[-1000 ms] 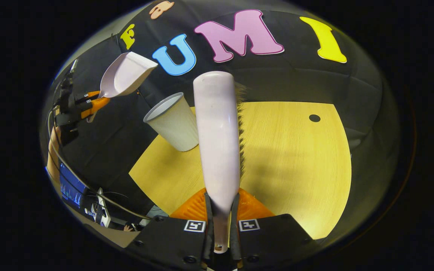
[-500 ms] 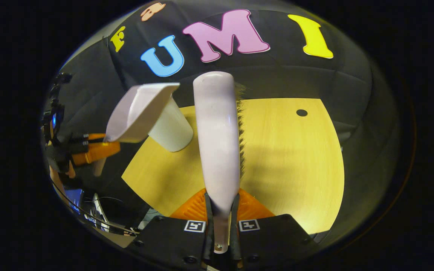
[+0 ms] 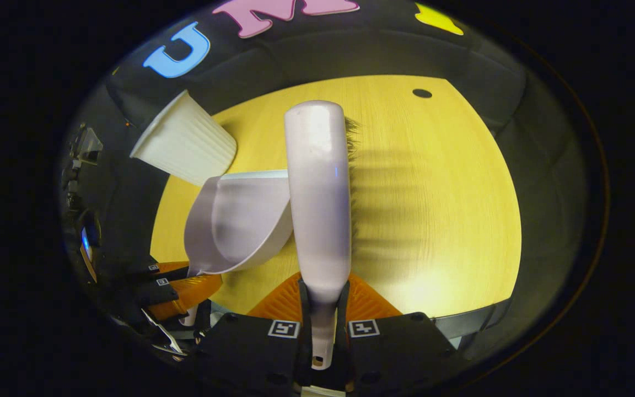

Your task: Pick up the small broom and dustpan from the desktop, sweep the trash into the dustpan with the broom, and then empty the trash into the garbage bin.

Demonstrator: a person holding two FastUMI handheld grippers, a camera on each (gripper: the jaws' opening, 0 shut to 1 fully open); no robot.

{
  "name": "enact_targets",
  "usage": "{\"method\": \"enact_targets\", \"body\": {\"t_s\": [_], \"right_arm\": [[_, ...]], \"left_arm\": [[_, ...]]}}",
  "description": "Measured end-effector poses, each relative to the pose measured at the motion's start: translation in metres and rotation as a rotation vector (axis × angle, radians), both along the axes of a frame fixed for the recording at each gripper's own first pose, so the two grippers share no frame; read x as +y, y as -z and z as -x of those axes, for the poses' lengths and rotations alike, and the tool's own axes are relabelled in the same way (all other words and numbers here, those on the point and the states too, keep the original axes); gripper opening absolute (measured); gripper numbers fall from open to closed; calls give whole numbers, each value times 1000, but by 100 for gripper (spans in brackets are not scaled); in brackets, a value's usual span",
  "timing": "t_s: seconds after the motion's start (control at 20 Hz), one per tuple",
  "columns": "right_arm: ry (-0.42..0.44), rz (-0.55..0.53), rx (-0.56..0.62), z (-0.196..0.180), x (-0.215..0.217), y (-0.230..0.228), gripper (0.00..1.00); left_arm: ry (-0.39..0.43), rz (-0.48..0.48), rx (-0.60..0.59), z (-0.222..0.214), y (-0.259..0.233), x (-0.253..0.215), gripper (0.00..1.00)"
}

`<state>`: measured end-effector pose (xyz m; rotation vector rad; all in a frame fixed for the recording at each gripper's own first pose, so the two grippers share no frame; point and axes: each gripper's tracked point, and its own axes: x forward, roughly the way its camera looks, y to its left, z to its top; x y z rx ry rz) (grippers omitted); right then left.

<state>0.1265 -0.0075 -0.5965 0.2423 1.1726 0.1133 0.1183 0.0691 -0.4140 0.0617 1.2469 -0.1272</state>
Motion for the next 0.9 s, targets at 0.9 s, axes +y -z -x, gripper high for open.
{"method": "enact_targets", "body": {"t_s": [0.9], "right_arm": [[38,113,310,-3,-11,71,22]], "left_arm": [[-48,-77,169,-3,2,6,22]]}}
